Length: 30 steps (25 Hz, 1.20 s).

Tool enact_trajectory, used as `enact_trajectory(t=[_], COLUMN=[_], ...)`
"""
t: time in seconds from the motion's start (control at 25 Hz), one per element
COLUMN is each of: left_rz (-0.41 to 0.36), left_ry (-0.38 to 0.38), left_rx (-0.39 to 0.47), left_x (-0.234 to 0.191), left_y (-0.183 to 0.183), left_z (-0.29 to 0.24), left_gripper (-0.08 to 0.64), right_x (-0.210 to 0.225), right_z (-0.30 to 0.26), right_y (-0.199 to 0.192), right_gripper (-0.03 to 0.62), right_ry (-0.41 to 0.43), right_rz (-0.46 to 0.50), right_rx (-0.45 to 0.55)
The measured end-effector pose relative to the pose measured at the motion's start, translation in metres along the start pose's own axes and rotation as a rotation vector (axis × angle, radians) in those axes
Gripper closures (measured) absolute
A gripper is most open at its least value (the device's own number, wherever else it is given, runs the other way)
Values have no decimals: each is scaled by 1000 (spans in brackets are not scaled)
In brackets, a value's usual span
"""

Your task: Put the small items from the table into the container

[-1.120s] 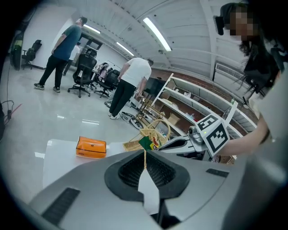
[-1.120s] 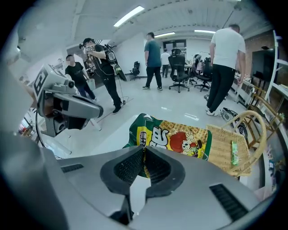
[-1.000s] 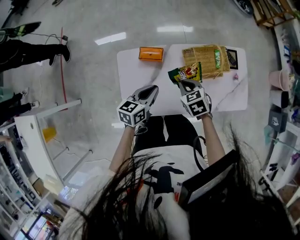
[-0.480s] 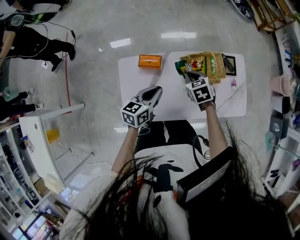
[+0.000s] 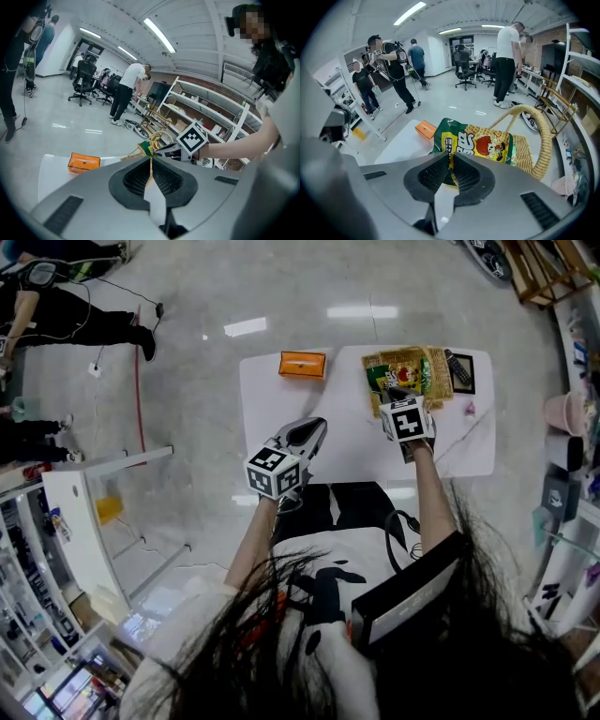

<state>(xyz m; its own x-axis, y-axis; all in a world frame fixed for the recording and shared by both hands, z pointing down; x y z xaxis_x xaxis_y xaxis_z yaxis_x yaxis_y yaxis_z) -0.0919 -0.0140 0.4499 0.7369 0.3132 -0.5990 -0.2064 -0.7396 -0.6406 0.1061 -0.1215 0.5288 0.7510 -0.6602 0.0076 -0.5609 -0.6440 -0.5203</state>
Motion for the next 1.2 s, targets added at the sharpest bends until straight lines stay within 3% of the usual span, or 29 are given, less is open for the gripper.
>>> enact_trajectory(t=[0.28,0.64,1.2], left_rz=[0,3,-41], left_ry=[2,2,-43], left_rx=[-4,-12,-4], left_x=[3,1,6], left_y=[-4,-10,1], left_z=[5,11,29], left_gripper=[551,551,551], right_x=[10,6,-32], right_z=[-2,2,56], right_y=[-4,-6,10], right_gripper=[511,451,451], right_ry=[-57,-35,10], right_rz=[-52,-104,-260], right_rx=[-15,11,195])
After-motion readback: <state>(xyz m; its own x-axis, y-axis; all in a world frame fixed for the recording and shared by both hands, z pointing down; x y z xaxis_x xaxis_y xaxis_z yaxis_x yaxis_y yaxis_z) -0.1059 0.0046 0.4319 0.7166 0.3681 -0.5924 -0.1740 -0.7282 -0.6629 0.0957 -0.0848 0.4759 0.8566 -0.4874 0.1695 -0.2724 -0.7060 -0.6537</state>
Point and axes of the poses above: the fingertips, and each gripper's own axes: z backward along the fingers, x to its right, y out of its top, the point moved 6 cm from there along z, backward along the fingers, and after that the axes turned 9 degrees about z, right-handed, at the moved point
